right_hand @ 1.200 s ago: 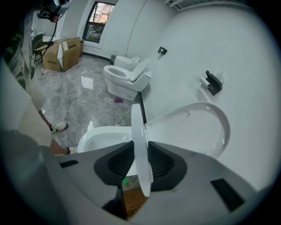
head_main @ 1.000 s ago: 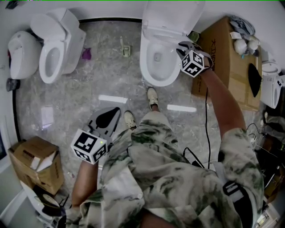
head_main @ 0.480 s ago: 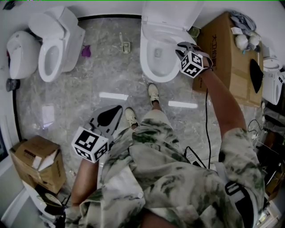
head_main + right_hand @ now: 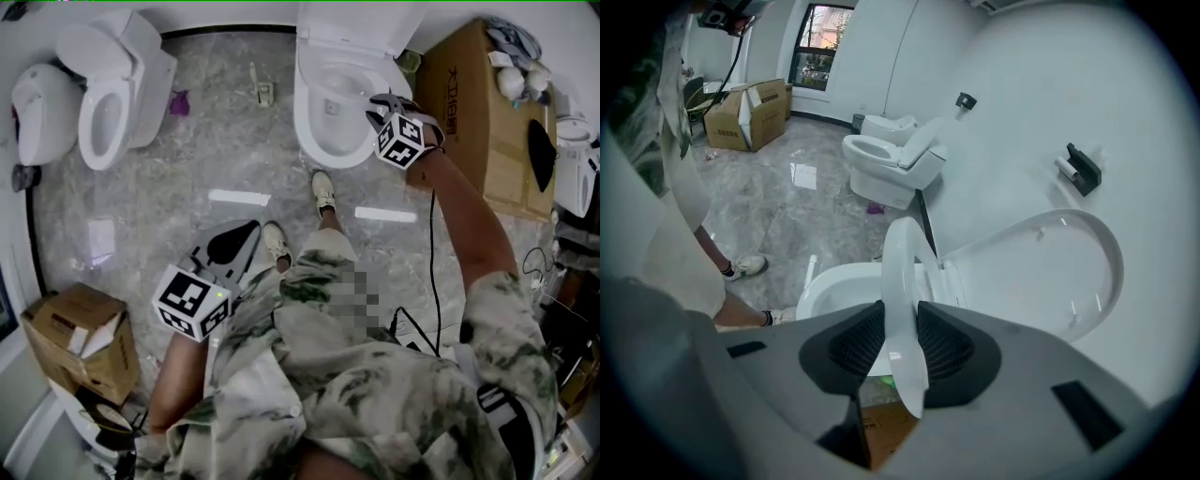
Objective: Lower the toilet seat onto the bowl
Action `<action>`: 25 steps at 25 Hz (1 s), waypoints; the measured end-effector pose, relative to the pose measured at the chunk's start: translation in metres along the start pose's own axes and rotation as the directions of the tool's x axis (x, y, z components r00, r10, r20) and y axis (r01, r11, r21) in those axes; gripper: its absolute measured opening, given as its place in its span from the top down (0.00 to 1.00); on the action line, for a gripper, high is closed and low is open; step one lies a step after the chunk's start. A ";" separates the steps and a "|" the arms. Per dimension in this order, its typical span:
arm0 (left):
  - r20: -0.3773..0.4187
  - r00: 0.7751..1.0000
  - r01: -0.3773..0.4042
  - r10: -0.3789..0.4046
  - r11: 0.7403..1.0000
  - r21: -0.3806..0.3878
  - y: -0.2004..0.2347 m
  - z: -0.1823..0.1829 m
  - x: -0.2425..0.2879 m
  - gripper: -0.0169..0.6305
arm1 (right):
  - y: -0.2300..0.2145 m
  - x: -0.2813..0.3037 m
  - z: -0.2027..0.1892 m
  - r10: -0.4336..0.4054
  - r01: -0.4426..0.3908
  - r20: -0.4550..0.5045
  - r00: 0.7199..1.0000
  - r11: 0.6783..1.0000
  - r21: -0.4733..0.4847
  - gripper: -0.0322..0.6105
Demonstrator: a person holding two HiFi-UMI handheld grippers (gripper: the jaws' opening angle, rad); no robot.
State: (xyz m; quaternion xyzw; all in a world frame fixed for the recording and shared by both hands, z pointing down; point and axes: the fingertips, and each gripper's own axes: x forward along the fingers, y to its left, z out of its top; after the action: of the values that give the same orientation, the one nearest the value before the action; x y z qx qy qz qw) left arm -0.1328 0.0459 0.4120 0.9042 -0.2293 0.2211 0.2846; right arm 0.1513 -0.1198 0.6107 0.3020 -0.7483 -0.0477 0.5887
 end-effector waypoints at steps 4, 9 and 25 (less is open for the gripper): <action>-0.004 1.000 0.003 -0.003 1.000 -0.002 -0.002 -0.001 0.006 0.94 | 0.008 0.004 -0.004 0.008 -0.008 0.006 1.000 1.000 0.004 0.75; -0.004 1.000 0.007 -0.007 1.000 -0.008 -0.003 0.000 0.012 0.94 | 0.019 0.008 -0.007 0.018 -0.018 0.006 1.000 1.000 0.004 0.74; -0.021 0.999 0.044 -0.045 0.999 -0.015 -0.009 -0.002 0.032 0.94 | 0.053 0.026 -0.016 0.066 -0.066 0.000 0.998 0.998 0.005 0.74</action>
State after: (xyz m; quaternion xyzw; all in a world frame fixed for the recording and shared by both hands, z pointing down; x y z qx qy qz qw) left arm -0.1029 0.0440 0.4271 0.9047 -0.2076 0.2226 0.2982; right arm 0.1416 -0.0858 0.6601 0.2785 -0.7580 -0.0263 0.5892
